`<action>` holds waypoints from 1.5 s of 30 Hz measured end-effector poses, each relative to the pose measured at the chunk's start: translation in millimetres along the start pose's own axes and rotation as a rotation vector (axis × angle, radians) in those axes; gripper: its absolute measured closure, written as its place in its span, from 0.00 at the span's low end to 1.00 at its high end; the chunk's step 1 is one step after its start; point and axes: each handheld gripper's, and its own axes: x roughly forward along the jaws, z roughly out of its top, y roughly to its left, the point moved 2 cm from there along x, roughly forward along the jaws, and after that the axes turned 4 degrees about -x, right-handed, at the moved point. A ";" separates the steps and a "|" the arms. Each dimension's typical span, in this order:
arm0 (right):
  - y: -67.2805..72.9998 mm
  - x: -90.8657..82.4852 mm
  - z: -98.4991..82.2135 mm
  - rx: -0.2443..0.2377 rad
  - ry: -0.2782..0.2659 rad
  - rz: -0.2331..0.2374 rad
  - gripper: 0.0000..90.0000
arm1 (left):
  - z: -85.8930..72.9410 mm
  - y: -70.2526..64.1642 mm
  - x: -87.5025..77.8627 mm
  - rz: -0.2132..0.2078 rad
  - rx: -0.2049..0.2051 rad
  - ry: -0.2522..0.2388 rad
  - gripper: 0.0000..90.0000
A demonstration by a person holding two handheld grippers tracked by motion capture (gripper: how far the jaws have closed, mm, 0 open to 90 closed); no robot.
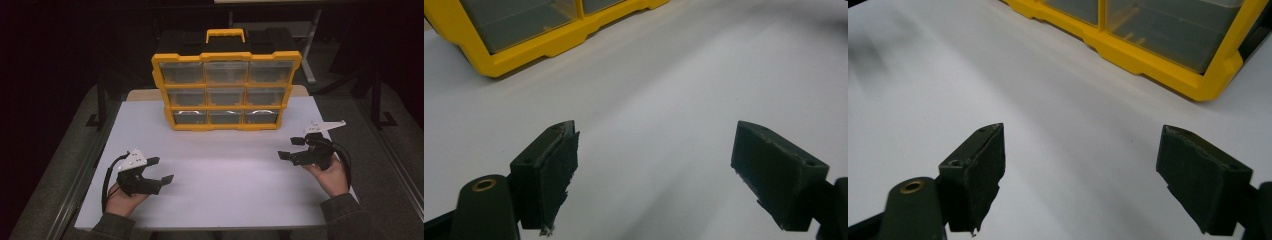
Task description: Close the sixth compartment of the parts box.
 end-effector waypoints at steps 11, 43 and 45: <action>3.5 -4.4 -12.8 -0.001 -0.009 -0.015 0.18 | -5.9 0.9 -5.3 0.009 0.003 0.006 0.19; 10.7 -17.6 -60.8 0.026 0.004 -0.051 0.17 | -36.2 2.1 -20.0 0.032 -0.032 0.040 0.19; 11.7 -18.4 -60.5 0.021 0.002 -0.053 0.17 | -36.6 1.8 -20.2 0.033 -0.031 0.040 0.19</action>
